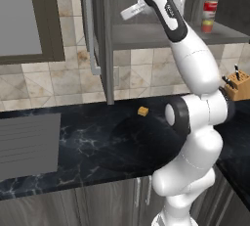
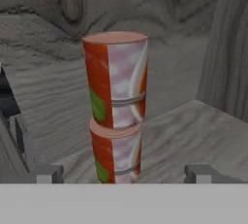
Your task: Stack two cans on top of the other two cans in the cabinet.
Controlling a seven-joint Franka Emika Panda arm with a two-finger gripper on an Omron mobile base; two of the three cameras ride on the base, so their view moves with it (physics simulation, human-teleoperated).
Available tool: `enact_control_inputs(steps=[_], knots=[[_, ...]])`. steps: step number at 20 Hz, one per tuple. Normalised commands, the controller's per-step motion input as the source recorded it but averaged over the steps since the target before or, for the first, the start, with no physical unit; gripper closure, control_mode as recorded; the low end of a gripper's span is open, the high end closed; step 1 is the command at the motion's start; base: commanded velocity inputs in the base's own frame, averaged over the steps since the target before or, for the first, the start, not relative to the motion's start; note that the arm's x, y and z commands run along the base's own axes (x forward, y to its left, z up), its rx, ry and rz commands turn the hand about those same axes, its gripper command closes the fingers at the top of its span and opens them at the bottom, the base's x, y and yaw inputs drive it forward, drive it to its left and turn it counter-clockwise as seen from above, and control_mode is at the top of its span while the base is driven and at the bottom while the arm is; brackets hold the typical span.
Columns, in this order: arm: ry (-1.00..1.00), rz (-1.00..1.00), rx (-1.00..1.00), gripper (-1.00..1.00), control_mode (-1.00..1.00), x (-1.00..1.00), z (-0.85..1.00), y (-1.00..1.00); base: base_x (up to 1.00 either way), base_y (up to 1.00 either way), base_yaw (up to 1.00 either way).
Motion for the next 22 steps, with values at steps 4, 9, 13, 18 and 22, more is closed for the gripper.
enact_control_inputs(steps=[4, 9, 13, 18, 22], knots=[[-0.04, -0.04, 0.0, -1.0, -1.0, -0.32, -0.32, -0.27, 0.0, 0.0, 0.0], [-0.1, -0.16, 0.0, -1.0, -1.0, -0.51, -0.28, -0.21, 0.0, 0.0, 0.0], [-0.06, -0.32, 0.0, -1.0, -1.0, -0.64, -0.09, -0.13, 0.0, 0.0, 0.0], [-0.01, -0.32, 0.0, -1.0, -1.0, -0.69, -0.03, -0.18, 0.0, 0.0, 0.0], [0.04, -0.32, 0.01, -1.0, -1.0, -0.68, -0.03, -0.19, 0.0, 0.0, 0.0]])
